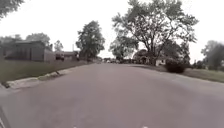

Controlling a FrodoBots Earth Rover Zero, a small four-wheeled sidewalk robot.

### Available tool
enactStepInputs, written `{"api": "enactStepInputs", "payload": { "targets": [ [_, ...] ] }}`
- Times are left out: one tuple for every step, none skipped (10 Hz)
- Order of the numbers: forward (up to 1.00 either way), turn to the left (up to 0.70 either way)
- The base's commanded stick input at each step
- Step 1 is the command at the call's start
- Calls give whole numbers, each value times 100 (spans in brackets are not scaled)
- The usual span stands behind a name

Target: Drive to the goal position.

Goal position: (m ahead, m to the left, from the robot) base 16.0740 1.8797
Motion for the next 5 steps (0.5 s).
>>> {"api": "enactStepInputs", "payload": {
  "targets": [
    [70,0],
    [70,0],
    [70,0],
    [70,0],
    [70,0]
  ]
}}
